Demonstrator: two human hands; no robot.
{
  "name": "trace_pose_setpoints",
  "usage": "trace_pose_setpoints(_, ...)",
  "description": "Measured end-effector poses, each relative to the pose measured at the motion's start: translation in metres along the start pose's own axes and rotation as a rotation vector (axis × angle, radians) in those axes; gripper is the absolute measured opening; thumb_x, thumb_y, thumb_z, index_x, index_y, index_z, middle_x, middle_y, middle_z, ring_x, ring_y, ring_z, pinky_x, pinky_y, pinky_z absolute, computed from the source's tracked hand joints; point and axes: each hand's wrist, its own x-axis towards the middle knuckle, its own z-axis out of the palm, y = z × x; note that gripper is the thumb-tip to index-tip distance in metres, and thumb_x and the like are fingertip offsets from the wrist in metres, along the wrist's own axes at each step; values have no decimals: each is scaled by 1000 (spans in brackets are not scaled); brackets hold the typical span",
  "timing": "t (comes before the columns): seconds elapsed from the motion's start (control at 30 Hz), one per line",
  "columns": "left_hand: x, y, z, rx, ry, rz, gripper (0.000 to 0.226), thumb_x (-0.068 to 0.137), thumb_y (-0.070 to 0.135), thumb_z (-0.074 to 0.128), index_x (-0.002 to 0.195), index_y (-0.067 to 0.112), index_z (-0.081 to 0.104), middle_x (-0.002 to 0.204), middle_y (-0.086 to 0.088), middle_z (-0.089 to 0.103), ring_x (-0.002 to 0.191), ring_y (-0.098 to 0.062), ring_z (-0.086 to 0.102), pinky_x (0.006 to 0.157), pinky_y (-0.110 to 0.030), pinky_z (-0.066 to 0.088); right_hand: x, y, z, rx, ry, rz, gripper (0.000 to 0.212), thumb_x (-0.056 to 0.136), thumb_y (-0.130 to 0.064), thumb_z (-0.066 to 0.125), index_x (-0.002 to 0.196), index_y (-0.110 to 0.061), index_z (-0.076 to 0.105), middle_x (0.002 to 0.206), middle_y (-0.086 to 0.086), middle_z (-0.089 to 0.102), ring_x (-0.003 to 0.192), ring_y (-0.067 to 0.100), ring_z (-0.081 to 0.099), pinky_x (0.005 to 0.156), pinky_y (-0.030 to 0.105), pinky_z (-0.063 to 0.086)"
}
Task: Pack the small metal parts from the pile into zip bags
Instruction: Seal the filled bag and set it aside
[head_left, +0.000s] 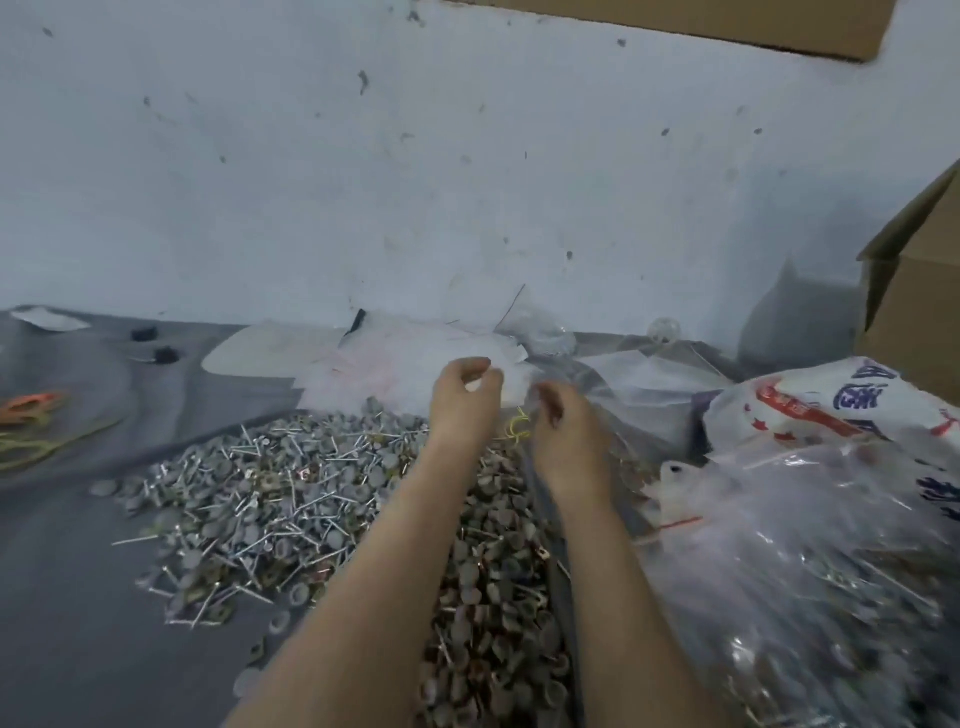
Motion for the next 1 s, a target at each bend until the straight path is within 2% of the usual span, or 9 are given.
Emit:
trace_pose_setpoints(0.13,60,0,-74,-169,179,-93,29,98,15,44,126,6,51,98,3,56,106,-19,55,88,-35,46,37,-18,85,-166,-319,-1,32,100,-23,39,115,-10,64,121,10,62,112,25,55,96,35,43)
trace_pose_setpoints(0.23,101,-14,-108,-313,288,-203,33,100,15,40,131,5,46,96,4,52,105,-16,54,86,-32,43,63,-15,137,-331,-489,27,54,103,-40,22,103,-4,62,110,17,61,110,33,52,95,41,43)
trace_pose_setpoints(0.33,137,-31,-120,-330,329,-258,31,100,16,39,128,6,48,88,3,48,88,-13,52,87,-32,41,95,-5,183,-430,-668,188,74,99,-54,8,128,-7,57,136,16,51,124,33,44,107,45,33)
trace_pose_setpoints(0.4,154,-42,-120,-319,327,-289,31,99,17,40,128,7,48,95,0,50,88,-14,51,88,-32,41,108,0,207,-458,-756,262,80,96,-60,6,132,-8,55,143,15,46,129,34,41,111,48,27)
trace_pose_setpoints(0.5,171,-55,-118,-305,321,-342,36,100,19,41,134,9,46,115,-3,44,104,-19,47,90,-33,42,114,10,231,-472,-838,300,79,98,-57,6,138,-3,47,145,20,41,134,34,37,114,46,22)
trace_pose_setpoints(0.67,178,-69,-120,-288,305,-372,40,99,20,43,138,11,45,120,-2,41,106,-19,46,102,-37,42,120,18,237,-511,-788,330,68,101,-49,14,133,-1,49,140,20,47,129,33,42,111,44,28)
trace_pose_setpoints(0.8,172,-68,-121,-275,288,-365,40,98,21,42,137,11,46,119,-1,42,105,-19,47,103,-39,42,124,12,221,-515,-445,233,25,95,-17,44,115,-8,55,122,12,57,113,31,52,95,37,36)
trace_pose_setpoints(0.9,165,-63,-122,-267,282,-354,39,98,21,43,136,11,48,114,-1,45,102,-19,49,100,-38,43,125,-2,203,-287,-196,148,26,91,-3,47,116,-9,48,118,12,58,107,29,55,87,36,41)
trace_pose_setpoints(1.0,152,-51,-122,-260,274,-341,38,98,20,43,134,12,49,95,1,47,82,-15,48,90,-35,43,123,-11,185,-203,-234,162,37,91,2,48,127,-2,46,122,17,56,111,31,55,79,28,41)
